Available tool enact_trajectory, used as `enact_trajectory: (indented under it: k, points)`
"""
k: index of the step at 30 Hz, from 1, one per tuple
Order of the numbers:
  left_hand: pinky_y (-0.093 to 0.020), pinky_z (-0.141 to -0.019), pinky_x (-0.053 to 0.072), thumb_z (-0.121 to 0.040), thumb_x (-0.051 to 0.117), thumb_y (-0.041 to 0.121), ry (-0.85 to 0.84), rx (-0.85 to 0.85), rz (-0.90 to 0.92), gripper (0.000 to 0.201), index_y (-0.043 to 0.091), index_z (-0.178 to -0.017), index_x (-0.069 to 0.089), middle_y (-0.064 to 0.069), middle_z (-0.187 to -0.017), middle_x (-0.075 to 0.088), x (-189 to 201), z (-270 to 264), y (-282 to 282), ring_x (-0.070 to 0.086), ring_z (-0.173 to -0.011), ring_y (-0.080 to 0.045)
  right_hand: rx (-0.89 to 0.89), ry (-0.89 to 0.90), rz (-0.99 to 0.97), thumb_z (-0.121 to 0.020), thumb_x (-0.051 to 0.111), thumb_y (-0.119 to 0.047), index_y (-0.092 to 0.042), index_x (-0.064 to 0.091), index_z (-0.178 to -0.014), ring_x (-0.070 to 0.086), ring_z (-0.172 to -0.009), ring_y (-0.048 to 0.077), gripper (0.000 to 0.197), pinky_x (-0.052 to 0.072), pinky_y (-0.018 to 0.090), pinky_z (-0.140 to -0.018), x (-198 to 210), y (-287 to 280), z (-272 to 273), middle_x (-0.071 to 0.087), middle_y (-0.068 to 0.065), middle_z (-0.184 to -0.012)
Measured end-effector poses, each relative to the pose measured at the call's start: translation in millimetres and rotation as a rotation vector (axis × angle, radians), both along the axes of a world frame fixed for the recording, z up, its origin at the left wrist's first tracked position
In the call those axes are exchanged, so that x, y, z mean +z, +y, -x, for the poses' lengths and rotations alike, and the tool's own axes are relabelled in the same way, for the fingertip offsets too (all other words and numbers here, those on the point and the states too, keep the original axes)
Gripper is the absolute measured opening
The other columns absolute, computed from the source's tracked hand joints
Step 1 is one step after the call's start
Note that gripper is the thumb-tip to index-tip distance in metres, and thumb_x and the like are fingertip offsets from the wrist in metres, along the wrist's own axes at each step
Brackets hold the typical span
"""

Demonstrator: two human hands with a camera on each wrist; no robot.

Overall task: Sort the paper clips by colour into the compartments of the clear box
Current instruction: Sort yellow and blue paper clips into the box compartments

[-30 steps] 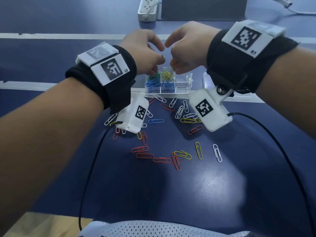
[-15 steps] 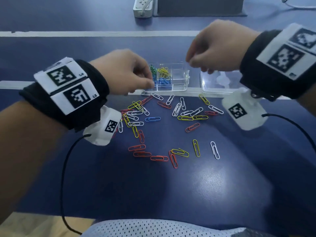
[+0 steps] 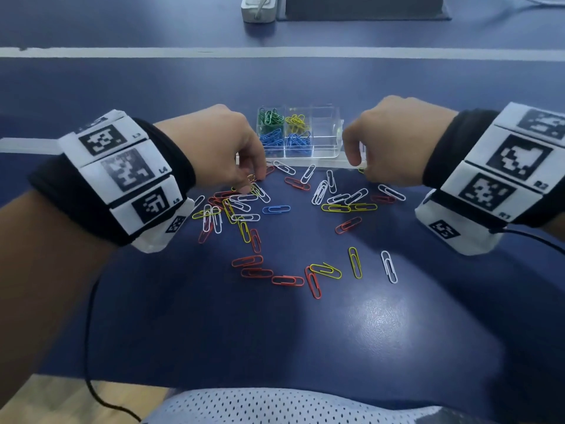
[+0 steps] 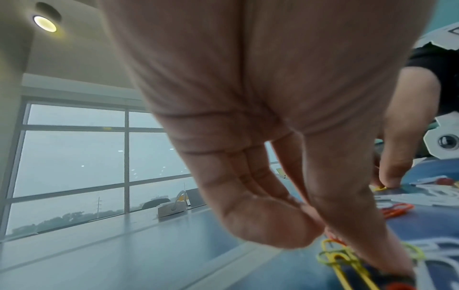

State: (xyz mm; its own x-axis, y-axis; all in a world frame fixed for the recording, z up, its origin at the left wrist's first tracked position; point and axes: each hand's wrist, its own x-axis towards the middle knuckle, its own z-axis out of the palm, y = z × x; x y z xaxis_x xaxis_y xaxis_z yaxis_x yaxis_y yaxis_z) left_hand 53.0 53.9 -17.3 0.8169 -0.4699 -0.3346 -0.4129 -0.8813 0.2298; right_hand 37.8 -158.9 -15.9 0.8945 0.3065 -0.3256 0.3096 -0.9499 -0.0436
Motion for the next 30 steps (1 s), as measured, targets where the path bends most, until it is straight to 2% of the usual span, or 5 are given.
enact_trajectory:
  k: [9,13,17,22,30]
  points:
    - [-0.021,-0.067,0.044,-0.073,0.068,0.022,-0.029,-0.005,-0.014,0.013,0.031,-0.065,0.065,0.013,-0.063,0.063,-1.1,6.5,3.7,0.055,-0.059,0.002,-0.013,0.011,-0.07,-0.072,0.057,-0.016,-0.028,0.051,-0.082,0.056,-0.084,0.032,0.017,0.052,0.037,-0.074,0.0,-3.4,7.6,0.058,0.002,-0.084]
    - [-0.004,-0.055,0.034,-0.075,0.063,0.023,-0.013,0.06,0.093,0.007,0.029,-0.074,0.062,0.029,-0.064,0.062,4.3,8.4,7.8,0.055,-0.062,0.01,-0.015,0.001,-0.176,-0.078,0.051,-0.015,-0.022,0.065,-0.077,0.047,-0.06,0.016,0.015,0.041,0.027,-0.068,6.2,-2.3,9.1,0.053,-0.005,-0.061]
    - [-0.023,-0.069,0.039,-0.081,0.054,0.011,-0.021,0.121,0.121,0.022,0.031,-0.089,0.059,0.013,-0.07,0.062,5.3,6.8,15.0,0.058,-0.07,-0.003,0.074,0.015,-0.191,-0.076,0.05,-0.015,-0.017,0.069,-0.07,0.054,-0.069,0.026,0.02,0.049,0.033,-0.07,8.7,-0.2,18.3,0.063,0.003,-0.069]
    - [-0.026,-0.073,0.041,-0.081,0.051,0.014,-0.043,0.2,0.052,0.018,0.024,-0.083,0.066,0.014,-0.063,0.058,2.5,5.9,18.0,0.054,-0.065,-0.007,0.187,0.062,-0.112,-0.07,0.057,-0.019,-0.022,0.068,-0.066,0.057,-0.07,0.026,0.012,0.054,0.04,-0.07,7.4,3.4,30.0,0.066,0.003,-0.071]
    - [-0.026,-0.066,0.042,-0.068,0.076,0.035,-0.045,0.181,-0.031,0.018,0.025,-0.077,0.063,0.009,-0.066,0.062,-0.1,7.6,11.0,0.055,-0.066,-0.005,0.193,0.046,-0.069,-0.075,0.056,-0.013,-0.03,0.051,-0.071,0.038,-0.058,0.008,0.019,0.039,0.026,-0.064,7.1,7.6,30.6,0.039,-0.015,-0.058]
